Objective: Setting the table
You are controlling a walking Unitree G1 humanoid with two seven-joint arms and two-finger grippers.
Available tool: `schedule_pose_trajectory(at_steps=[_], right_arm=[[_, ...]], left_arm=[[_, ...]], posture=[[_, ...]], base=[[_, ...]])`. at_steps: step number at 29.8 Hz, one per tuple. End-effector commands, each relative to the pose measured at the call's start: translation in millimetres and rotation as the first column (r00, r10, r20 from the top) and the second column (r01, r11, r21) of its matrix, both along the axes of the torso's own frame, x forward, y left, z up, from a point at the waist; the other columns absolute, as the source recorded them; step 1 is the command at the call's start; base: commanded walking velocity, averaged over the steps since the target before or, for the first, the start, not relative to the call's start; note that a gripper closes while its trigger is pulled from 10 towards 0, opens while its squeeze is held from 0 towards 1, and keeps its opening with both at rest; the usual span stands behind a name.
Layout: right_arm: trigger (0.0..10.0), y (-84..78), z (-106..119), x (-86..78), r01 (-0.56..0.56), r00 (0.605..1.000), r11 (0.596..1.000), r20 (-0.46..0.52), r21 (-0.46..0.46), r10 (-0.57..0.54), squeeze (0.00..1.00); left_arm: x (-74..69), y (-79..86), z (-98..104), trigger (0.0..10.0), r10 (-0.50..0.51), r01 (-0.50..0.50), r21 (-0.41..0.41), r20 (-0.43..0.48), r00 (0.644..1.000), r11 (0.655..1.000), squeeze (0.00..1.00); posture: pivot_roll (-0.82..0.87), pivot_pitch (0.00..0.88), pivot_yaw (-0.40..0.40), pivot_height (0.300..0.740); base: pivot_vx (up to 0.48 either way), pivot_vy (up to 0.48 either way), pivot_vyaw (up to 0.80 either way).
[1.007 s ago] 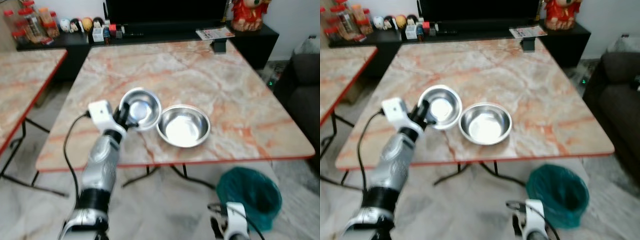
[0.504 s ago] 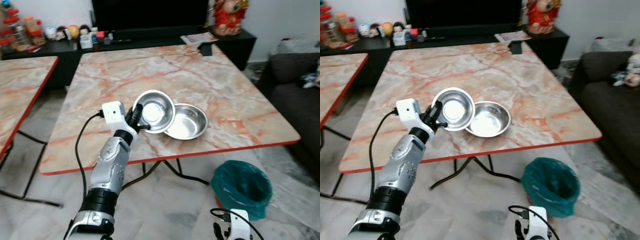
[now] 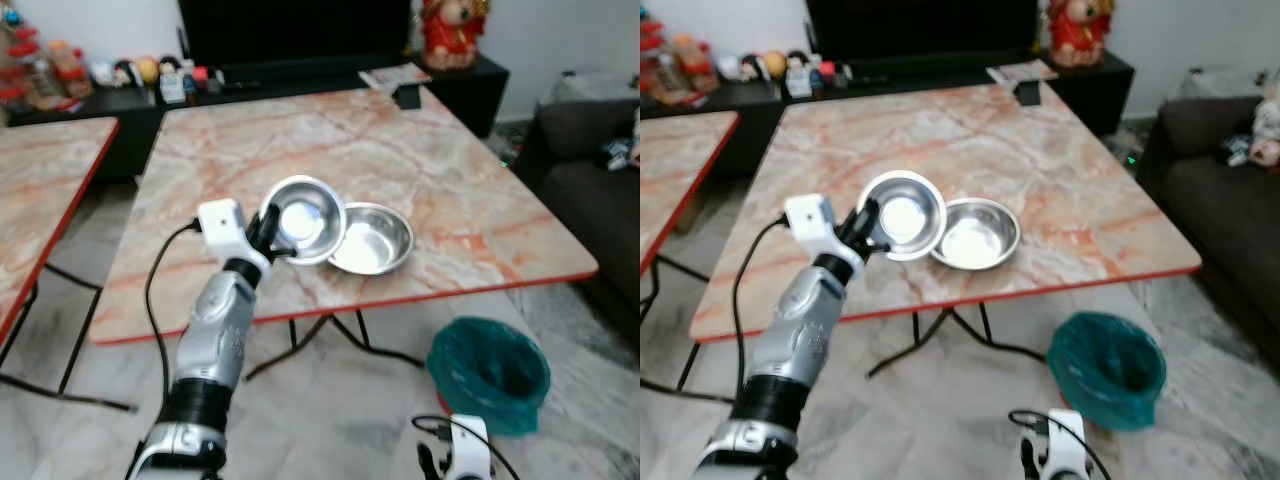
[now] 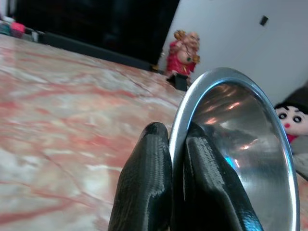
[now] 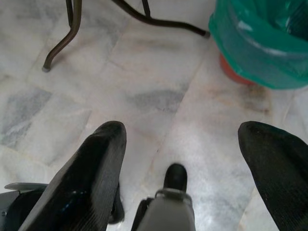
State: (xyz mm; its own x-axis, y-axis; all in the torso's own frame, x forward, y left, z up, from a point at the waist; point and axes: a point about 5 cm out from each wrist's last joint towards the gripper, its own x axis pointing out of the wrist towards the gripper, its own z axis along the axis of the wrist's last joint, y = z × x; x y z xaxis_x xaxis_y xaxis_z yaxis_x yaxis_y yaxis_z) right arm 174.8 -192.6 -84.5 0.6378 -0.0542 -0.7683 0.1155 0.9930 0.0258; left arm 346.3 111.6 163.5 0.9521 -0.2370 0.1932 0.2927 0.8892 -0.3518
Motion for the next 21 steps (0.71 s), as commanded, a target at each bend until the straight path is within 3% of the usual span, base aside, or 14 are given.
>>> schedule_pose_trajectory(at_steps=[1,18,21], right_arm=[[10.0,4.3,-0.2,1.2,0.002,1.0,1.0,-0.003,0.013,-0.002,0.0],[10.0,6.6,0.6,3.4,0.002,1.0,1.0,0.006,0.018,-0.002,0.0],[10.0,8.5,0.5,3.6,0.001,1.0,1.0,0.007,0.027,-0.002,0.0]], left_arm=[[-0.5,6.4,4.1,10.0,0.016,-0.017,0.026,0.019,1.0,1.0,0.0],[-1.4,7.3,6.5,10.0,0.011,-0.013,0.041,0.025,1.0,0.999,0.0],[-2.2,6.6,6.4,10.0,0.001,-0.002,0.044,0.027,1.0,0.999,0.0]], posture=[[0.01,0.0,0.044,0.74],[0.02,0.0,0.046,0.74],[0.02,0.0,0.049,0.736]], base=[[0.274,0.0,0.0],[0.277,0.0,-0.07],[0.28,0.0,-0.47]])
